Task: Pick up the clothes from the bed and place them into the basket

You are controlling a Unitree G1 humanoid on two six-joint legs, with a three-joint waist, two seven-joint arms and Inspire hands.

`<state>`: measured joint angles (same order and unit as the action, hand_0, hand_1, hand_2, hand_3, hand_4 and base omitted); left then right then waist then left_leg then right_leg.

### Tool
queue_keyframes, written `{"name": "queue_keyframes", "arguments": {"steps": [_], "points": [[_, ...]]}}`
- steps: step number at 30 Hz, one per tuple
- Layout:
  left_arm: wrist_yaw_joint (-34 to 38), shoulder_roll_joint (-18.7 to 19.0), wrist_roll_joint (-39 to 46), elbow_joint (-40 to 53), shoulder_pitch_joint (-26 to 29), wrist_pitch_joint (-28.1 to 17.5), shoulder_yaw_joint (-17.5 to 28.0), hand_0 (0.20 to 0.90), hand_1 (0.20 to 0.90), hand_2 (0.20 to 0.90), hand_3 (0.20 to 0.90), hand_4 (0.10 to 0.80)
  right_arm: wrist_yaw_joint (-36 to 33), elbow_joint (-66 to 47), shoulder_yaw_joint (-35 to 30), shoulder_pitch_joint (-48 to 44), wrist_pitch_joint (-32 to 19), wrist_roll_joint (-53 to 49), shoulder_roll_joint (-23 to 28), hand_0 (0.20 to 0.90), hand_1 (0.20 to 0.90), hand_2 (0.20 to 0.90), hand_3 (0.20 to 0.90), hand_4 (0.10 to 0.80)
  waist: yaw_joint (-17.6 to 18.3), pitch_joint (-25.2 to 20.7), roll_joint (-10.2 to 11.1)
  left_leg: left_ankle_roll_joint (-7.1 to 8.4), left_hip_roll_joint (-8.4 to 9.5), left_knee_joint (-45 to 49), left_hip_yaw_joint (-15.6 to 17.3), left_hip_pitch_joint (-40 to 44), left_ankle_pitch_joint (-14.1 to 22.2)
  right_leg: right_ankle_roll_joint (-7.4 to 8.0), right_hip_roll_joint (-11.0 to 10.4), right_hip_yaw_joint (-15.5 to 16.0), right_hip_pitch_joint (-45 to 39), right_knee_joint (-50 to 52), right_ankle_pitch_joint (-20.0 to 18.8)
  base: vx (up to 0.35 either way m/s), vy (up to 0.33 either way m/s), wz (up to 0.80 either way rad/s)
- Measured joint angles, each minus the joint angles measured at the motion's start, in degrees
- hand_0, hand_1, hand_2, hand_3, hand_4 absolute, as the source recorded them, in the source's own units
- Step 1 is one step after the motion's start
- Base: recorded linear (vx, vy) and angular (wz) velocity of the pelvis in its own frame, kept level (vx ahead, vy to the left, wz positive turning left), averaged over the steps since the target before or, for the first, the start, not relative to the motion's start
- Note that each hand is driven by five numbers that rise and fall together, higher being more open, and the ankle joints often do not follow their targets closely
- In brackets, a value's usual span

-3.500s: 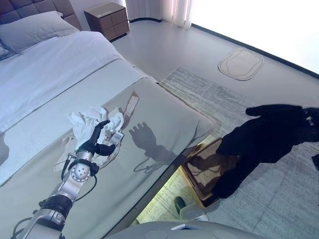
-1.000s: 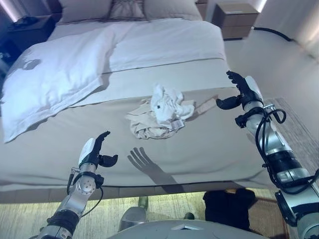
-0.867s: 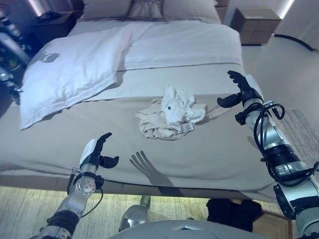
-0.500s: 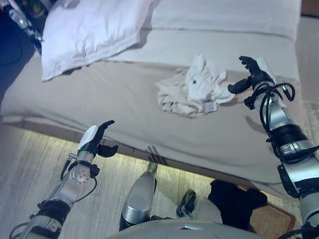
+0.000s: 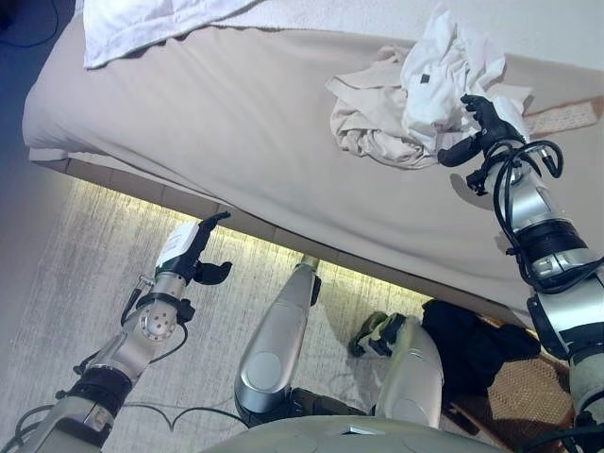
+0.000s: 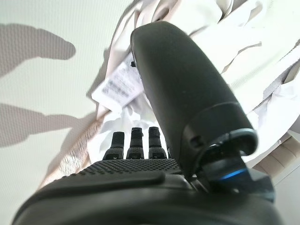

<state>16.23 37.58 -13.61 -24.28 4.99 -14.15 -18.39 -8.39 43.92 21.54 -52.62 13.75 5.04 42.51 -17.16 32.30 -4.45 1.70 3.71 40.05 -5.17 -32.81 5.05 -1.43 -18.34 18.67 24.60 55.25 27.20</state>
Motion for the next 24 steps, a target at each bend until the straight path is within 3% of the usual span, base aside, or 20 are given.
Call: {"name": "queue_keyframes", "arguments": {"steps": [3, 10, 24], "points": [[0.7, 0.4, 0.0, 1.2, -0.9, -0.1, -0.3, 0.900, 0.900, 0.900, 0.900, 0.800, -0.8, 1.2, 0.0, -2.2, 0.4, -0.4, 0.1, 0.900, 0.900, 0.900, 0.900, 0.800, -0.1, 0.0, 0.0, 0.04, 0.03, 2.5, -0.2, -3.4, 0.2, -0.65, -0.1, -0.5, 3.4, 2.6, 0.8, 0.000, 0.000, 0.00], [2.4, 1.4, 0.1, 4.1, -2.2, -0.1, -2.0, 0.900, 0.900, 0.900, 0.900, 0.800, -4.4, 2.3, 2.0, -7.5, 1.5, -0.5, 2.0, 0.900, 0.900, 0.900, 0.900, 0.800, -0.6, 0.0, 0.0, -0.03, 0.08, 5.7, -1.1, -9.9, 0.2, -0.53, -0.3, -0.6, 9.7, 6.2, 1.0, -0.035, 0.009, 0.04], [3.4, 3.8, 0.3, 5.9, -3.8, -1.4, -1.9, 0.900, 0.900, 0.900, 0.900, 0.800, -10.1, 4.3, 2.6, -16.3, 3.0, -4.6, 7.8, 0.900, 0.900, 0.900, 0.900, 0.800, -1.1, 0.0, 0.0, 0.05, 0.21, 7.6, -1.5, -12.1, 0.2, -0.52, -0.3, -0.7, 11.3, 7.5, 1.1, -0.004, -0.001, 0.01]]}}
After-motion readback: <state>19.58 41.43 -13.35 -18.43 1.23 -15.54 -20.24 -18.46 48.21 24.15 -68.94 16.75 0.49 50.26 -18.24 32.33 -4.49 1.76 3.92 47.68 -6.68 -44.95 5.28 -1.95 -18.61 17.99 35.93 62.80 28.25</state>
